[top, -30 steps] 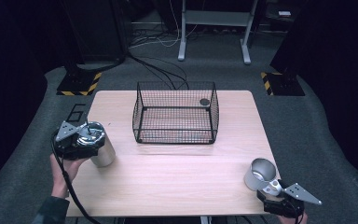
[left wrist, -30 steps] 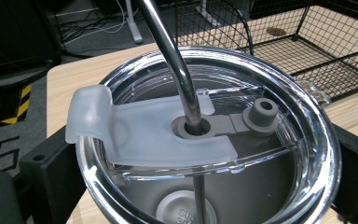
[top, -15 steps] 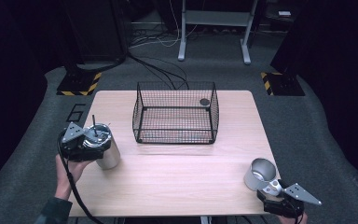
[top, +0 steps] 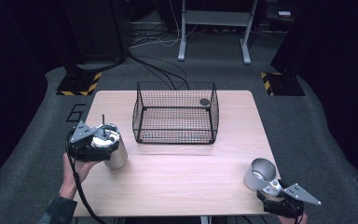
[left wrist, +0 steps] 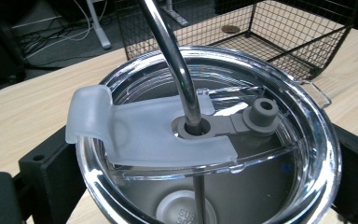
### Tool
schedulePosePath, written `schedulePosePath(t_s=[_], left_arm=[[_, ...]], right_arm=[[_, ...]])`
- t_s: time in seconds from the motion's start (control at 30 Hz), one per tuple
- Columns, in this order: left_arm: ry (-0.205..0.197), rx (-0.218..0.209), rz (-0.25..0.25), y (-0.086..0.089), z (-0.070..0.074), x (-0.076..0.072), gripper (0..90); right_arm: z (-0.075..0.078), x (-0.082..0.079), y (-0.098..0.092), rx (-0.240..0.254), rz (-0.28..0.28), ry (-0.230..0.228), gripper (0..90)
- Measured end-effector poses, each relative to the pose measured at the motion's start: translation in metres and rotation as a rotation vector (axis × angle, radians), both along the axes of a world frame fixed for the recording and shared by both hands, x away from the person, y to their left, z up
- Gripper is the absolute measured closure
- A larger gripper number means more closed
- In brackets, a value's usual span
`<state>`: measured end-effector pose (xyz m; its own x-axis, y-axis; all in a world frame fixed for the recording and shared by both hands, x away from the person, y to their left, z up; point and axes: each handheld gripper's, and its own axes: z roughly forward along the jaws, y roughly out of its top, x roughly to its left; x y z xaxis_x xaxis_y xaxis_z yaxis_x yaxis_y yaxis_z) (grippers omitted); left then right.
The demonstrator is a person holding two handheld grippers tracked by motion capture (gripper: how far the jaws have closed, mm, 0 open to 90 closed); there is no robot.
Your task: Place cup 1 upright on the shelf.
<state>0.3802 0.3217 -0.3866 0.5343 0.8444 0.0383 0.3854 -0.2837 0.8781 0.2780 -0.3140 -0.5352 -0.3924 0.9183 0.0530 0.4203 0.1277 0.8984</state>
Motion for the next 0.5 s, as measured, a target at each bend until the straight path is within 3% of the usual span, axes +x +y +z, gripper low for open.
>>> schedulePosePath(t_s=[0.5], left_arm=[[-0.005, 0.008, -0.076, -0.022, 0.008, 0.002, 3.8]], right_arm=[[0.000, 0.000, 0.000, 0.001, 0.002, -0.001, 0.0]])
